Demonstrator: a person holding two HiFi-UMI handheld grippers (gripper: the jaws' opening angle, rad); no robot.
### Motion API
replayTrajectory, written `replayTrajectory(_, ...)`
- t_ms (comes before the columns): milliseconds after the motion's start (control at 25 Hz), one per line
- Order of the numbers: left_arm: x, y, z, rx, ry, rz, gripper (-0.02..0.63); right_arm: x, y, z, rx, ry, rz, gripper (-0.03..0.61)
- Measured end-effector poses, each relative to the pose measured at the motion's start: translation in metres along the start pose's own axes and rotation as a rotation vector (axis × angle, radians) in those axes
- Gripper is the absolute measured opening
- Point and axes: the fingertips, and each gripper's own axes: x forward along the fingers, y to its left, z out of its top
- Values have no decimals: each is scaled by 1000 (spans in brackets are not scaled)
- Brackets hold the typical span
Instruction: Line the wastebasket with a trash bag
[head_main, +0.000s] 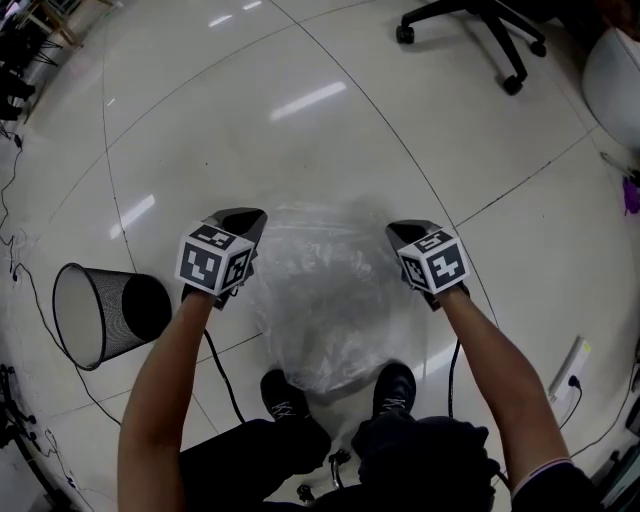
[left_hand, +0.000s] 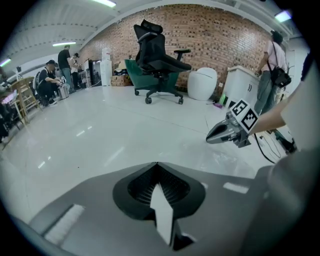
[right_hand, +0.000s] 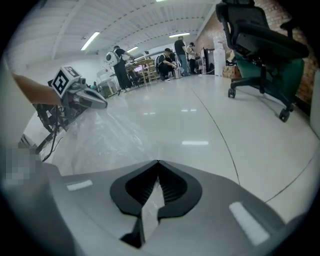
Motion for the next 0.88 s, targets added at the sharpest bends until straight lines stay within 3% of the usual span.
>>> replayTrajectory(360,-101,14,6,-18,-101,148,11,-53,53,94,-185,-170,42,2)
replayTrajectory(880,-288,8,2,-62,-247,365,11,-144,176,204,-452,-368,147,2)
